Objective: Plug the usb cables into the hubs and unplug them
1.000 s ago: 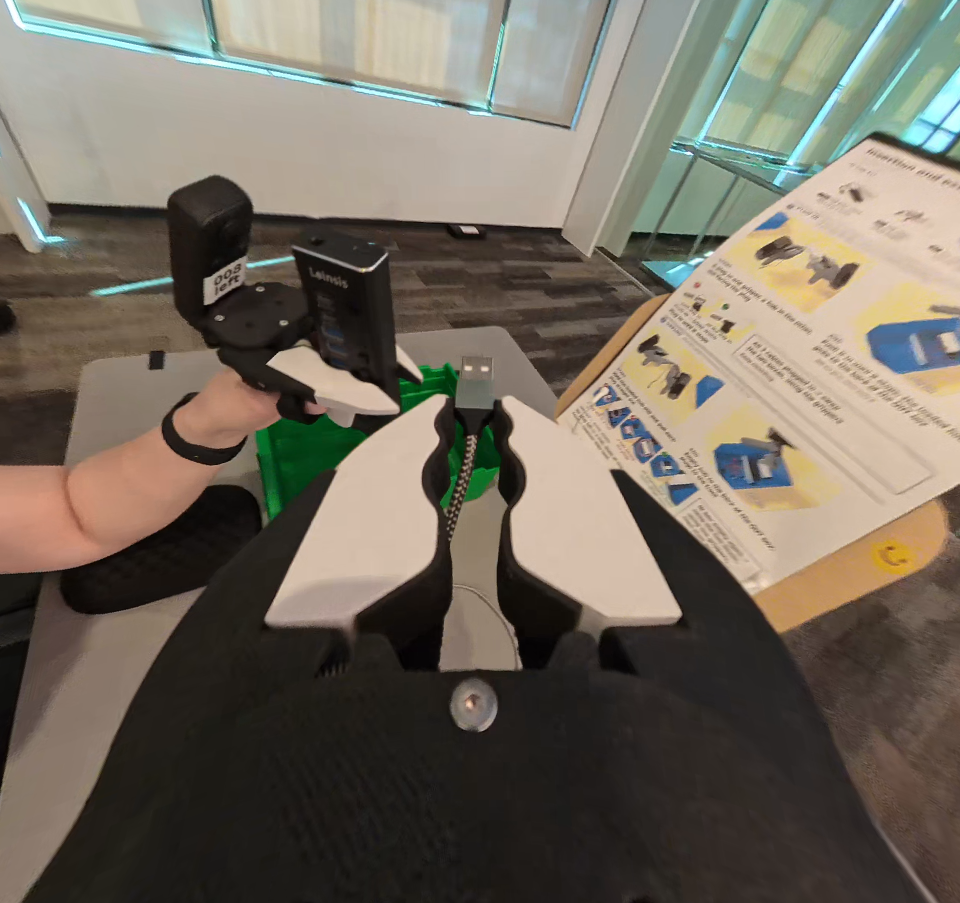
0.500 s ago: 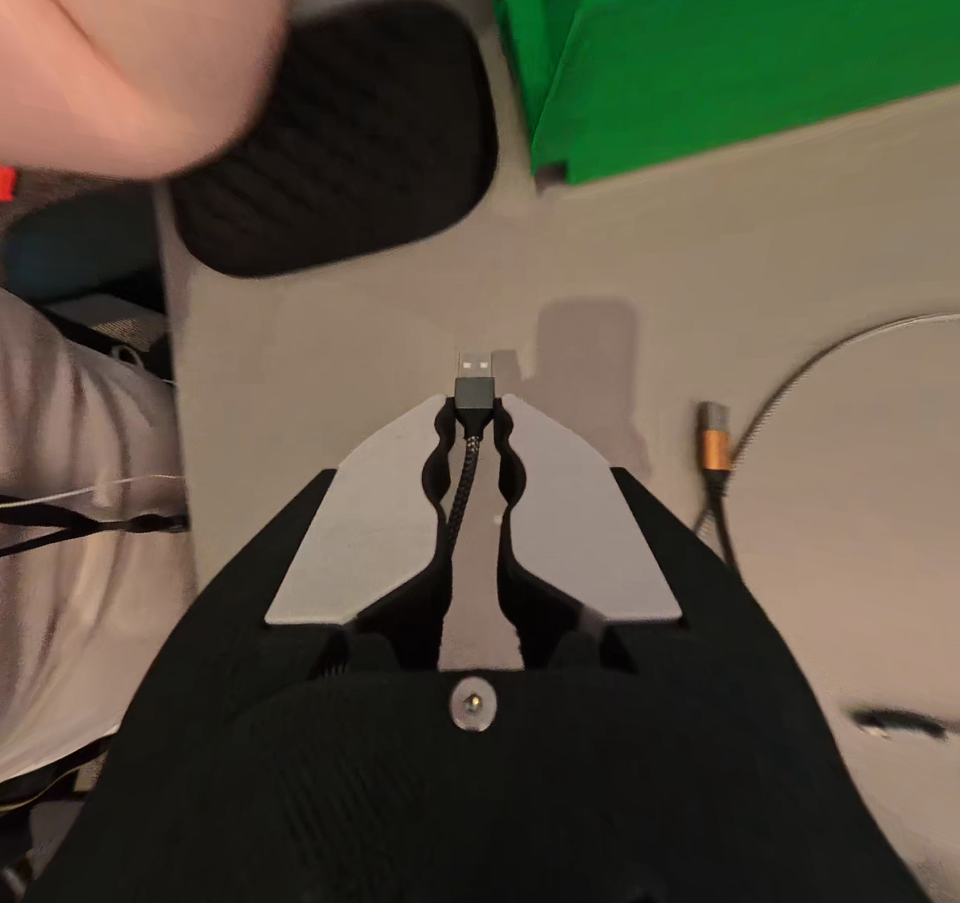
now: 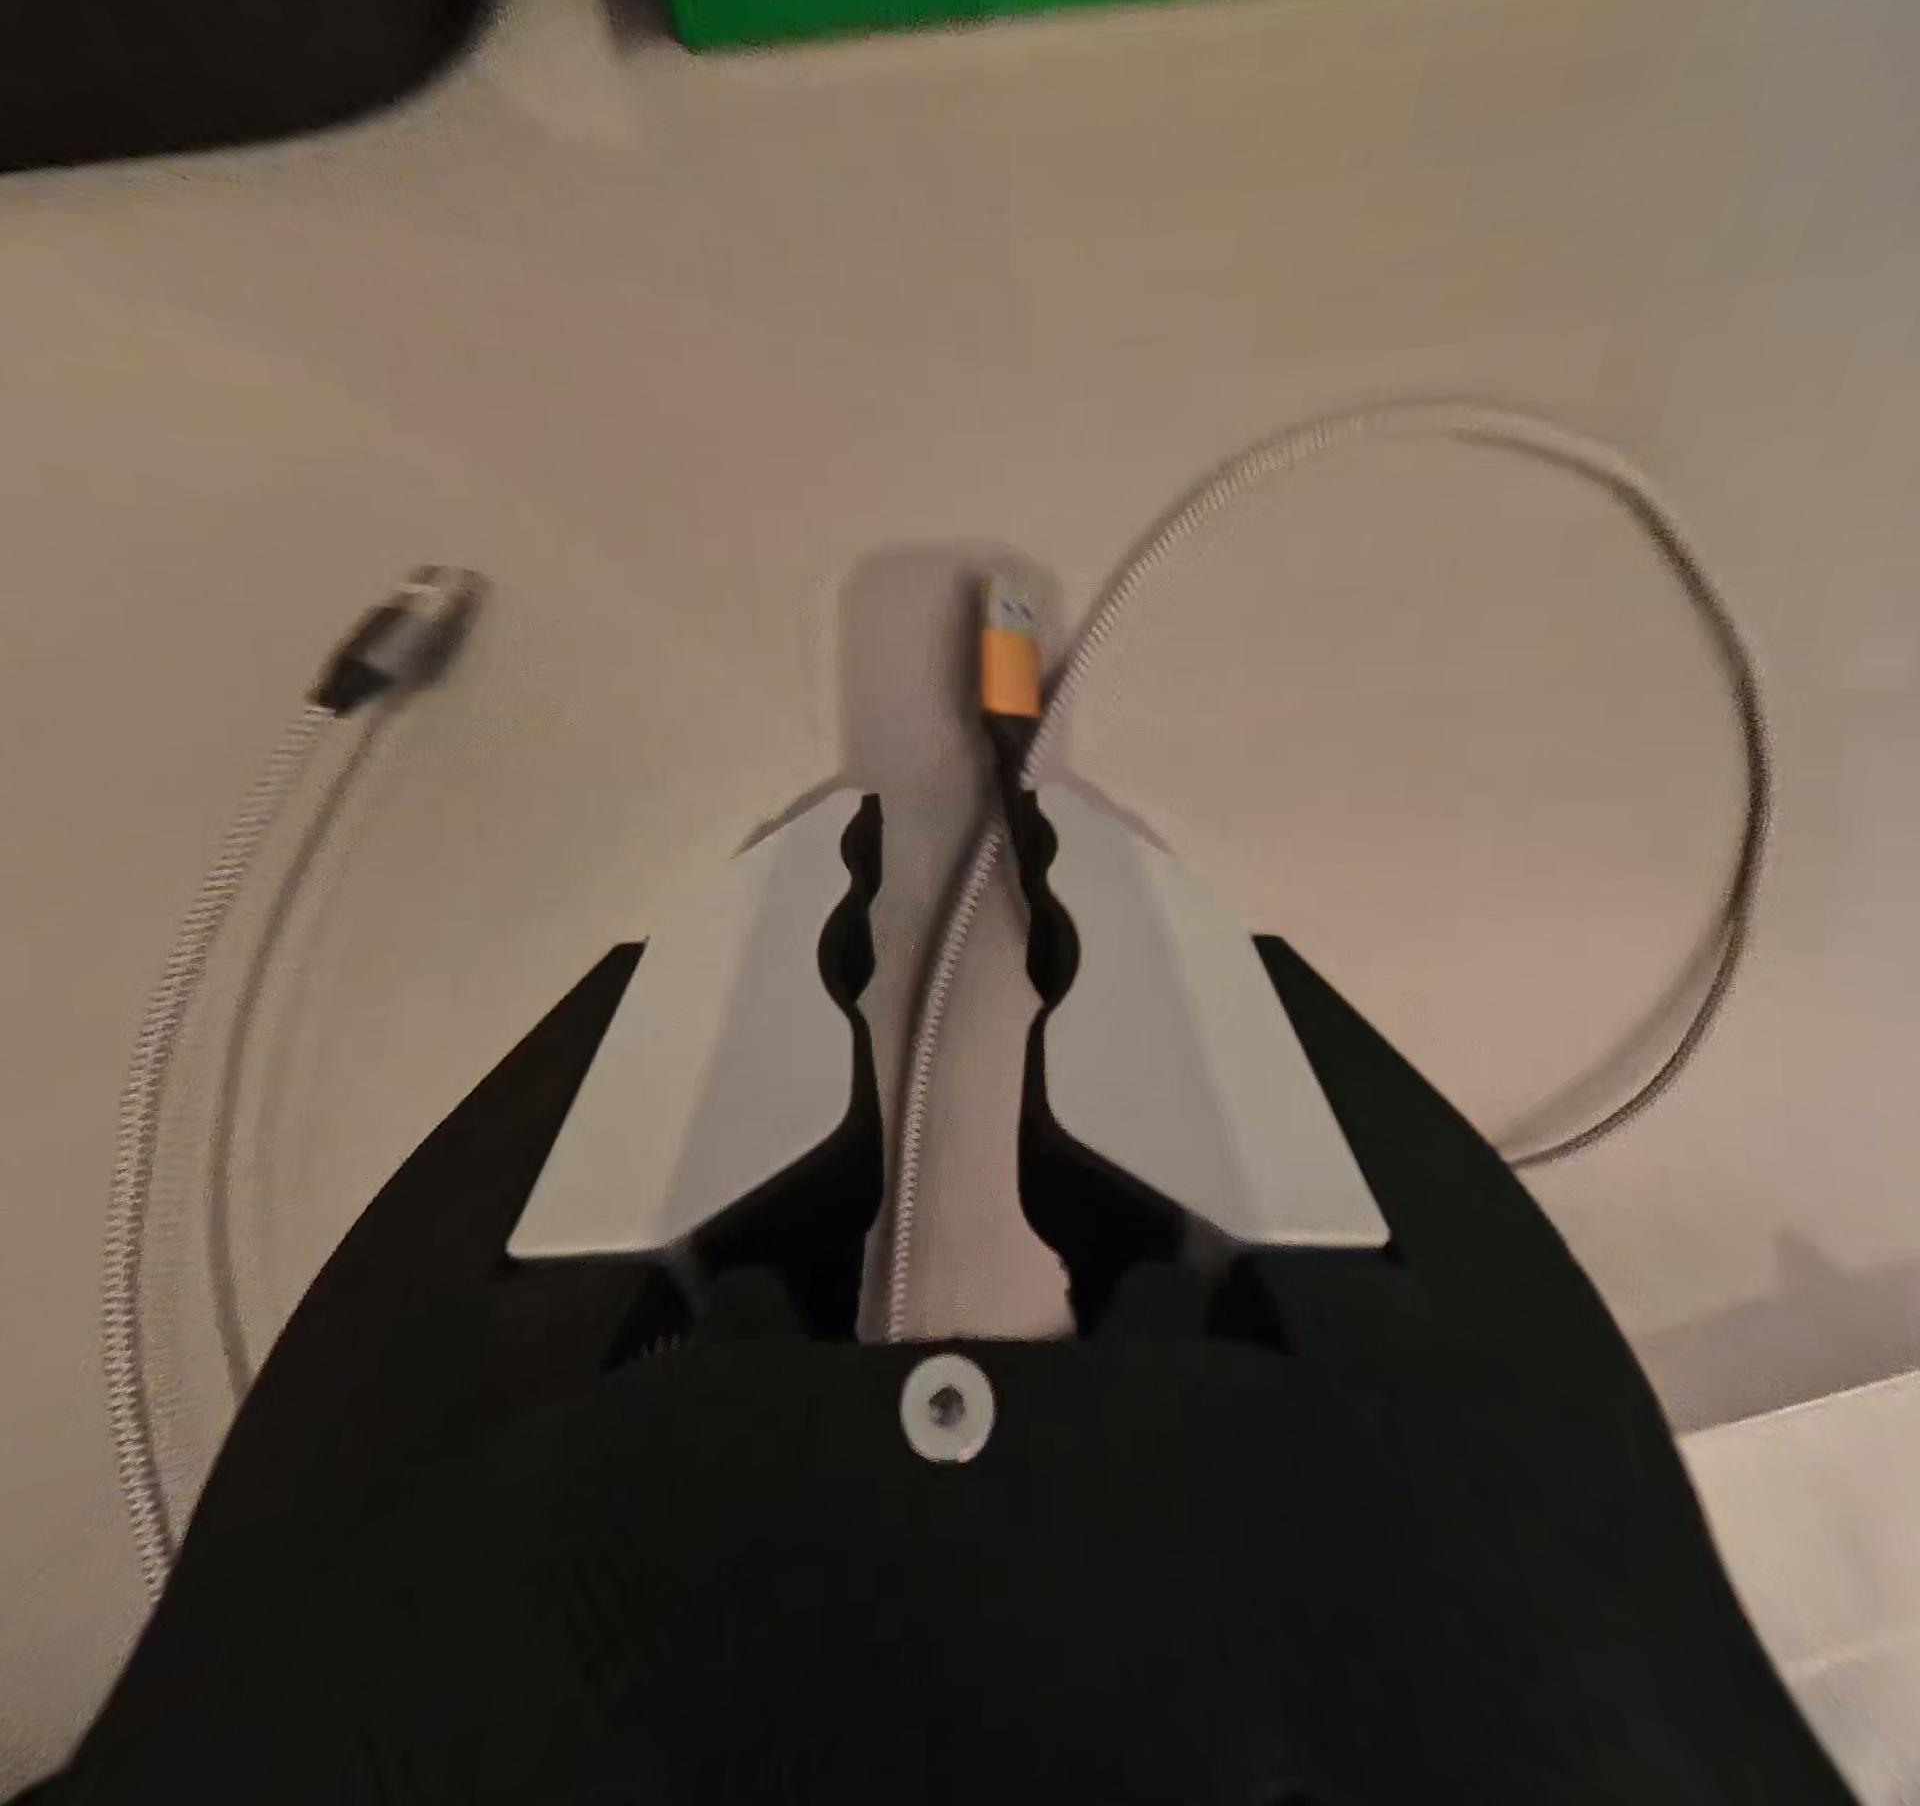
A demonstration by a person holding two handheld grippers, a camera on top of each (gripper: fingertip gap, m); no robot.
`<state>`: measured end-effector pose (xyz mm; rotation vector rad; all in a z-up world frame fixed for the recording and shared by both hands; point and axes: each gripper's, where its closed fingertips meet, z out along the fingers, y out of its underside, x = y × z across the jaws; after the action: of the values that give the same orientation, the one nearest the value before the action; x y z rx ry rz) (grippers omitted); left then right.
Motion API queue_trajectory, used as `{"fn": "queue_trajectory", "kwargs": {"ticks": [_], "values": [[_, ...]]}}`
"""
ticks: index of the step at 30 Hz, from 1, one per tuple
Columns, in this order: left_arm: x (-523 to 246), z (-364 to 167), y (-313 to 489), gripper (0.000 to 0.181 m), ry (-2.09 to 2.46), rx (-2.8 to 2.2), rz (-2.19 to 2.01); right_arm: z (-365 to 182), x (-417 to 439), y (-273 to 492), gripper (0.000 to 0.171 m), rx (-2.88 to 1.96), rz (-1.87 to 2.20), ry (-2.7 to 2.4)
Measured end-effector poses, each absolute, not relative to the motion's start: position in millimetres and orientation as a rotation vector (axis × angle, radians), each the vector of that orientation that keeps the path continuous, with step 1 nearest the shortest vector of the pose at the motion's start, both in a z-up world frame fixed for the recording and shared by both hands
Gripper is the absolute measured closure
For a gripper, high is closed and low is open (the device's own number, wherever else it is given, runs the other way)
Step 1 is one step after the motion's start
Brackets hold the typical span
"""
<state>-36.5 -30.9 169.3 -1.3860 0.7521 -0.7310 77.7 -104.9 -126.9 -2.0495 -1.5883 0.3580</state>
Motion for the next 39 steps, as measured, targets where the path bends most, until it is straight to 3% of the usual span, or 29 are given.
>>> {"fn": "queue_trajectory", "kwargs": {"ticks": [6,7,13,16,24,29,34,39], "values": [[-33,167,-30,0.149,0.765,-1.393,-0.725,-155,89,-85,0.15,-2.183,0.344,-1.517],[-33,166,-29,0.151,0.766,-1.396,-0.724,-155,87,-87,0.164,-2.18,0.368,-1.521],[-30,164,-28,0.146,0.774,-1.403,-0.724,-144,90,-88,0.166,-2.179,0.314,-1.538],[-29,164,-29,0.146,0.777,-1.401,-0.722,-104,94,-81,0.166,-2.08,0.251,-1.467],[-27,163,-26,0.149,0.768,-1.403,-0.716,108,138,-77,0.166,-1.698,0.084,-1.129],[-25,161,-26,0.151,0.774,-1.41,-0.702,196,164,-83,0.166,-1.589,-0.087,-1.052],[-25,159,-25,0.151,0.774,-1.417,-0.703,229,200,-84,0.166,-1.611,-0.213,-0.986],[-23,159,-25,0.151,0.782,-1.418,-0.708,187,250,-84,0.166,-1.749,-0.259,-0.956]]}}
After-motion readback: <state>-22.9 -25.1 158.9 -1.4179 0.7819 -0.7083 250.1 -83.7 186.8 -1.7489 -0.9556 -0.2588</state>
